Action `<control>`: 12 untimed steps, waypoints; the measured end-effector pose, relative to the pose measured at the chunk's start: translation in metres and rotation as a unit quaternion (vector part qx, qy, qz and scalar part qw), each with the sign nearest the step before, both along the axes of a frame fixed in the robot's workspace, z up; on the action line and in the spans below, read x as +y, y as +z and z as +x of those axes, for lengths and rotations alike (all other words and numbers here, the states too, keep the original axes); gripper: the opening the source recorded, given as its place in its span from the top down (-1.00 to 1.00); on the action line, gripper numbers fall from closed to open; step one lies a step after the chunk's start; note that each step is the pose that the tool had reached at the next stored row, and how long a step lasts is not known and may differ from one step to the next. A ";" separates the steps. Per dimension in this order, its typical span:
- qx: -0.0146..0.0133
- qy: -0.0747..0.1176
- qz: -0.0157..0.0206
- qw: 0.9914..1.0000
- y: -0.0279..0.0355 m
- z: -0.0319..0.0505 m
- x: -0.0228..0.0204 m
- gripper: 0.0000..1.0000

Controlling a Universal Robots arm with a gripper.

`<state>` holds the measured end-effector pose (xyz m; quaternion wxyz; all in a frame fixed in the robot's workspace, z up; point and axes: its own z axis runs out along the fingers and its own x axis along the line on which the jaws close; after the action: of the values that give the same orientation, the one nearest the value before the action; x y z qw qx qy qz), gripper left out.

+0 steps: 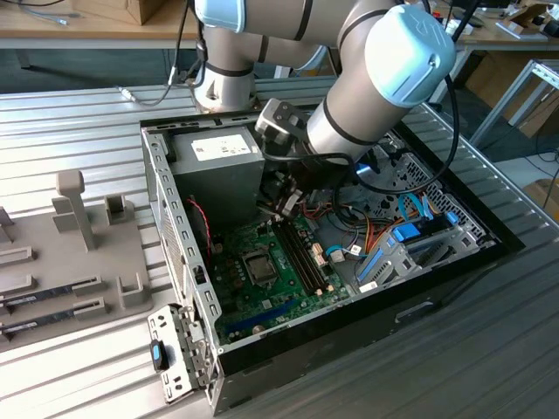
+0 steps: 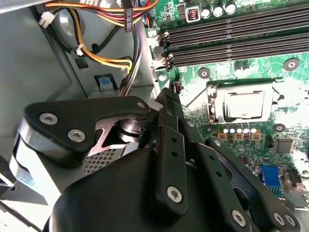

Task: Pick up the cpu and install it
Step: 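Install the first cpu locking lever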

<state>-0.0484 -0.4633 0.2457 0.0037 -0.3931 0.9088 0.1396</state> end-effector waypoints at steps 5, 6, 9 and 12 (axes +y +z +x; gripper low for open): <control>0.000 0.000 0.000 1.000 -0.0024 -0.0019 0.0012 0.79; 0.000 0.000 0.000 1.000 -0.0028 -0.0027 0.0012 0.79; 0.000 0.000 0.001 1.000 -0.0040 -0.0060 0.0012 0.79; 0.000 0.000 0.004 1.000 -0.0056 -0.0089 0.0013 0.79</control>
<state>-0.0573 -0.4620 0.2401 0.0053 -0.3931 0.9083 0.1431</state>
